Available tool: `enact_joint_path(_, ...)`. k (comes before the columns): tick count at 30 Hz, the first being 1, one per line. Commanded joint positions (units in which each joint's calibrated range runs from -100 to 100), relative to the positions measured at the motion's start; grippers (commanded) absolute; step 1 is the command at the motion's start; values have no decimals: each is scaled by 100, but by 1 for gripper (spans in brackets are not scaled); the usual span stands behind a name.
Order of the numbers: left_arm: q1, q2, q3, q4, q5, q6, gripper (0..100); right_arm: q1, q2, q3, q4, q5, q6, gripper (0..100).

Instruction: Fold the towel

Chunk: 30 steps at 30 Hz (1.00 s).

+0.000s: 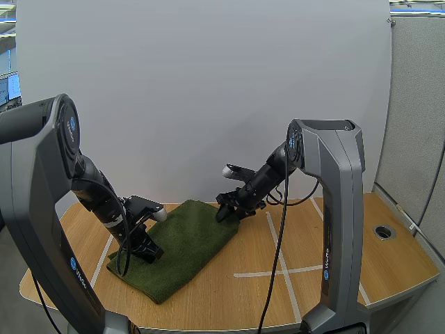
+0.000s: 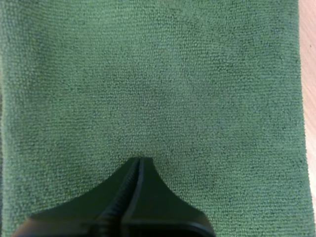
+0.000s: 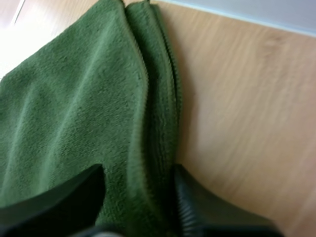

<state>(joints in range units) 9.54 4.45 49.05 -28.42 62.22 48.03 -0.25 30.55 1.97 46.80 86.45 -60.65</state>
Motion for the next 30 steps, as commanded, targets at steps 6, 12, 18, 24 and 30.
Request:
enact_joint_path(6,-8,-90,19,16,-24,-131,0,-59,-28,2,-155,597,-84,0)
enact_joint_path(12,-8,-672,19,16,-68,-169,0,-298,-206,16,-310,1144,-84,0)
enact_joint_path(18,-8,-1202,19,16,-68,-169,0,-601,-266,16,-532,1355,-84,0)
enact_joint_path(24,-8,-1701,7,146,166,-286,0,-985,-618,721,-554,1355,-483,0)
enact_joint_path(30,18,-1724,-23,234,636,-629,0,-1233,-1254,1675,-566,1355,-980,0)
